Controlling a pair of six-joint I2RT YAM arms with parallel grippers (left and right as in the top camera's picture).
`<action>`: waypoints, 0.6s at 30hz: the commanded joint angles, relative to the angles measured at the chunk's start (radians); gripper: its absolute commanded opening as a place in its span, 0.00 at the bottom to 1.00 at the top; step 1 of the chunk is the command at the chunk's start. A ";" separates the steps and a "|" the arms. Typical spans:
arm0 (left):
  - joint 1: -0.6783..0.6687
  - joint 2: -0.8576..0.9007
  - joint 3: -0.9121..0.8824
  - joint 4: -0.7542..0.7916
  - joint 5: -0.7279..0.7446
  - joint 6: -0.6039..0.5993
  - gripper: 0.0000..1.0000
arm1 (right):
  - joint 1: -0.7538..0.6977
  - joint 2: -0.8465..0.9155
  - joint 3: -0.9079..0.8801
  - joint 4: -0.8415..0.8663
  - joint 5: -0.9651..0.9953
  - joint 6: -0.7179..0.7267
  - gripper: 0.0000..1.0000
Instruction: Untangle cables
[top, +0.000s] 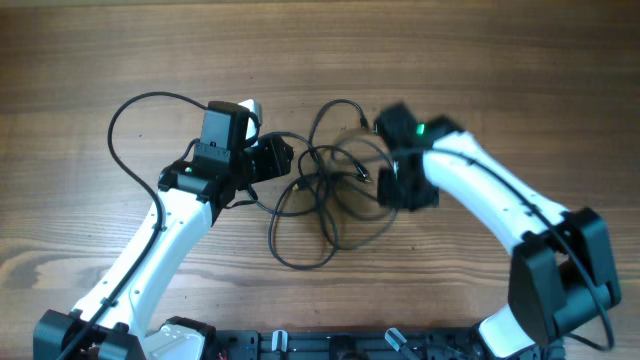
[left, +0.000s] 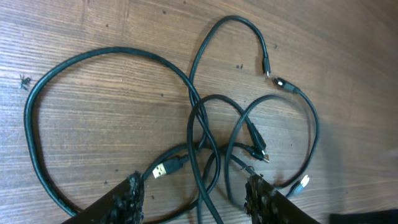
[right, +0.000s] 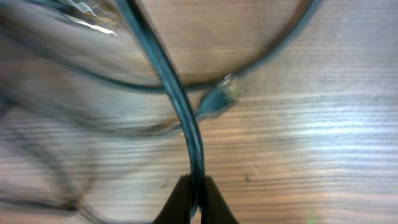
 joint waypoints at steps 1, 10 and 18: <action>-0.003 0.008 -0.003 0.002 -0.006 -0.006 0.56 | -0.002 -0.037 0.364 -0.133 -0.060 -0.182 0.04; -0.003 0.008 -0.003 0.000 -0.006 -0.005 0.62 | -0.014 -0.037 1.066 -0.246 -0.082 -0.141 0.04; -0.003 -0.041 -0.003 0.109 0.265 0.233 0.71 | -0.078 -0.022 1.126 -0.228 -0.206 -0.099 0.04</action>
